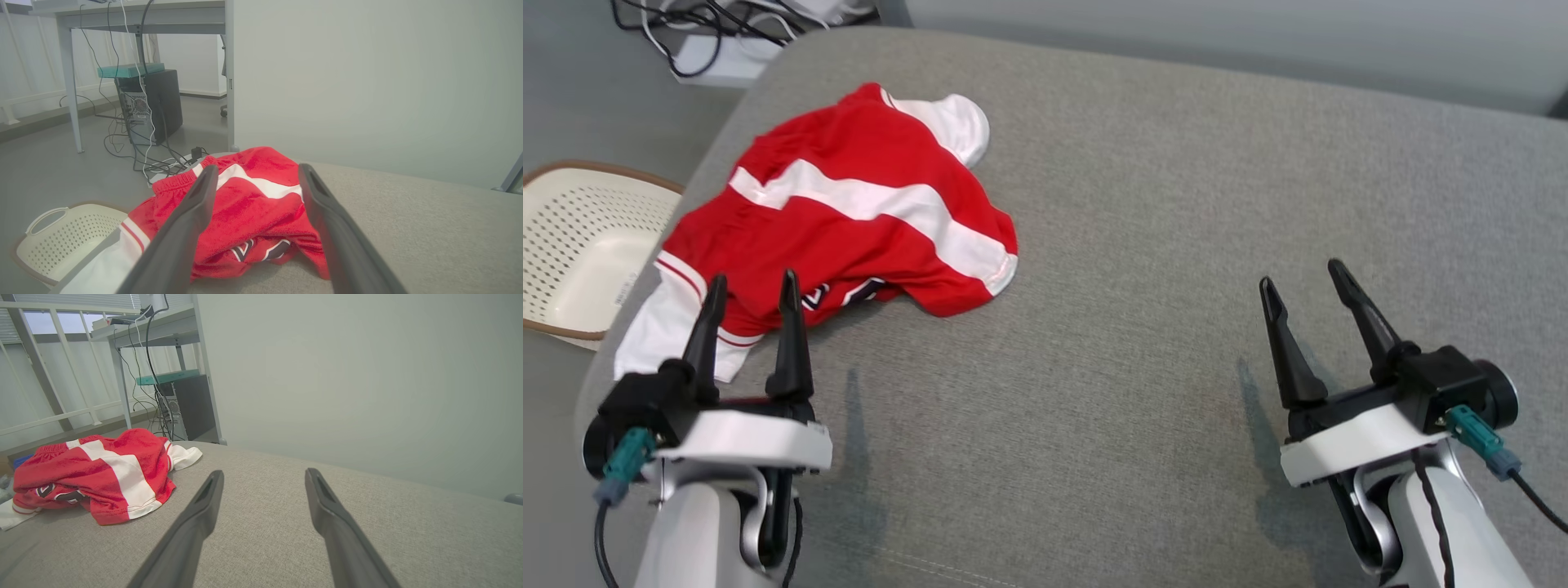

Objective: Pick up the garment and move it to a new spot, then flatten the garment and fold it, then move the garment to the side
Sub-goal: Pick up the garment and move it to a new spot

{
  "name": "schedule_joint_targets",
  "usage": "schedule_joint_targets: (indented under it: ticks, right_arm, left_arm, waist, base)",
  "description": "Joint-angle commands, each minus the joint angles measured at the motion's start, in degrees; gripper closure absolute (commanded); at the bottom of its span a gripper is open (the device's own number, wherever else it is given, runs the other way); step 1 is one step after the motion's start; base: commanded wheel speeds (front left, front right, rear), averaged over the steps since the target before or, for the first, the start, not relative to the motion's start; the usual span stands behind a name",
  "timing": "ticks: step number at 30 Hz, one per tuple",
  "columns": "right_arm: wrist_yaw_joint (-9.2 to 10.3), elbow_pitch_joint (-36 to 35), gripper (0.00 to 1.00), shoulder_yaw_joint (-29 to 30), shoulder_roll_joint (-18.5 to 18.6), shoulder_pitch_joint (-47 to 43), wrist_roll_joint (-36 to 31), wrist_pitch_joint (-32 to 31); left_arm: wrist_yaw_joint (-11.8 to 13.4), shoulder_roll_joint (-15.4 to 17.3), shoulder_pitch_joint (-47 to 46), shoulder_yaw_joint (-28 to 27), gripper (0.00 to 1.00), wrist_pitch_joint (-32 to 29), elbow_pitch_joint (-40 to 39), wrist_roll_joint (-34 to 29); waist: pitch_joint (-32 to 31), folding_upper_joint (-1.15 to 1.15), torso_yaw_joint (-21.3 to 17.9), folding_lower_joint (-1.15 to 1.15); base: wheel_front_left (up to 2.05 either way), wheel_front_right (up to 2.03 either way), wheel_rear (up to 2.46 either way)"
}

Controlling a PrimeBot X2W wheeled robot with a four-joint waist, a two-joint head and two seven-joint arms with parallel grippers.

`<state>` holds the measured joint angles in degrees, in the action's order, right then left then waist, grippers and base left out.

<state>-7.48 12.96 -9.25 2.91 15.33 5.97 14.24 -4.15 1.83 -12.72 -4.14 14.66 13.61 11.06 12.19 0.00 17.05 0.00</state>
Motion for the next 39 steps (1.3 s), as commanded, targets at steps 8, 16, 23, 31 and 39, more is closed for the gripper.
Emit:
schedule_joint_targets:
  ticks: [8, 16, 23, 31, 39]
  right_arm:
    - [-0.01, -2.68, 0.0, -0.48, -0.03, 4.43, -1.75, 0.76]
    - [-0.01, -3.88, 0.0, -0.86, -0.03, 7.28, -2.5, 0.76]
    - [-0.01, -4.44, 0.0, -0.7, -0.03, 8.19, -1.6, 0.76]
    - [-0.01, -4.77, 0.0, -0.92, -0.03, 8.9, -0.37, 0.76]
    - [-0.01, -4.68, 0.0, -0.57, -0.03, 8.78, 0.03, 0.76]
  left_arm:
    - [-2.75, 2.58, -12.48, -3.72, 0.0, 0.34, 9.16, 1.15]
    - [-3.31, 8.33, -23.6, 1.98, 0.0, 0.34, 23.28, 3.33]
    - [-2.57, 12.15, -29.76, 2.13, 0.0, 0.34, 35.43, 2.84]
    - [-2.83, 13.42, -34.38, 3.63, 0.0, 0.3, 44.38, 2.53]
    - [-2.91, 13.29, -33.45, 3.53, 0.71, 0.32, 40.84, 2.17]
  waist:
    - [7.83, 0.0, -5.7, 0.0]
    - [12.91, 0.0, -8.99, 0.0]
    - [15.03, 0.0, -11.25, 0.0]
    - [15.68, 0.0, -12.53, 0.0]
    - [15.28, 0.0, -12.46, 0.0]
  base:
    - [0.0, 0.0, 0.0]
    - [0.0, 0.0, 0.0]
    - [0.0, 0.0, 0.0]
    - [0.0, 0.0, 0.0]
    - [0.0, 0.0, 0.0]
